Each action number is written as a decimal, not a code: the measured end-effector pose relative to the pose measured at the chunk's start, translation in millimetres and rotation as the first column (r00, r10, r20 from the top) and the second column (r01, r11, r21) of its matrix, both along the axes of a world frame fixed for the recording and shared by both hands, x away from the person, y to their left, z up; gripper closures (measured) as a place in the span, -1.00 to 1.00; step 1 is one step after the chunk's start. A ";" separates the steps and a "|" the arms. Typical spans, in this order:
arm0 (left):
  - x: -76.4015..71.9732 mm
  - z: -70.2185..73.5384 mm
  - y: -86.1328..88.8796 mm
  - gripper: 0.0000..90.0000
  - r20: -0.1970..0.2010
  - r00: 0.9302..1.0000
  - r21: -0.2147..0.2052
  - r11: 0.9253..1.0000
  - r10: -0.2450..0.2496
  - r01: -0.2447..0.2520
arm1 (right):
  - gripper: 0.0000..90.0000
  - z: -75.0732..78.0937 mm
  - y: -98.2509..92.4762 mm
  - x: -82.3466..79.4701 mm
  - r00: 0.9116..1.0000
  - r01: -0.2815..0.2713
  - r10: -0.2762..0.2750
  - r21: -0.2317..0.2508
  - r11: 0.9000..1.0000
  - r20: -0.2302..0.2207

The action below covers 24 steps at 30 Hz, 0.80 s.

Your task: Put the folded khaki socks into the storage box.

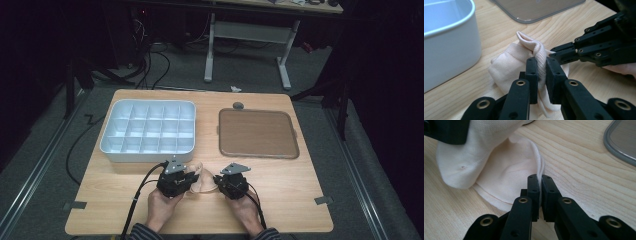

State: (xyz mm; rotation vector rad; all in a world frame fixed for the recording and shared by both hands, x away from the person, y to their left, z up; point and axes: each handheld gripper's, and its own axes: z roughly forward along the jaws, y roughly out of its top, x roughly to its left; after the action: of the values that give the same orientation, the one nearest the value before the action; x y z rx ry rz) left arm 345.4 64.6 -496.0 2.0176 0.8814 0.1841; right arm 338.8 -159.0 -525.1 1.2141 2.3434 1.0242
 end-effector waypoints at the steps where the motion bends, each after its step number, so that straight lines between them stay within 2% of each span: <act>1: 0.5 -0.9 -1.0 0.80 -0.002 1.000 0.001 1.000 0.002 -0.002 | 0.91 -0.1 0.1 0.0 1.000 0.001 -0.001 0.001 1.000 -0.002; 15: 4.7 -8.0 -10.9 0.77 -0.007 1.000 0.020 1.000 -0.005 0.005 | 0.91 -0.9 -0.2 1.1 1.000 -0.001 0.001 0.007 1.000 -0.003; 24: 7.5 -14.6 -17.6 0.76 -0.026 1.000 0.018 1.000 -0.013 0.014 | 0.91 -1.4 -0.2 1.6 1.000 -0.001 0.001 0.010 1.000 -0.003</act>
State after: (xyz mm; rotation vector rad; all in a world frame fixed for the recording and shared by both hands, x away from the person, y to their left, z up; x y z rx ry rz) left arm 352.9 47.0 -510.6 2.0462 0.8849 0.1591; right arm 340.4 -159.1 -526.5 1.2191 2.3443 1.0358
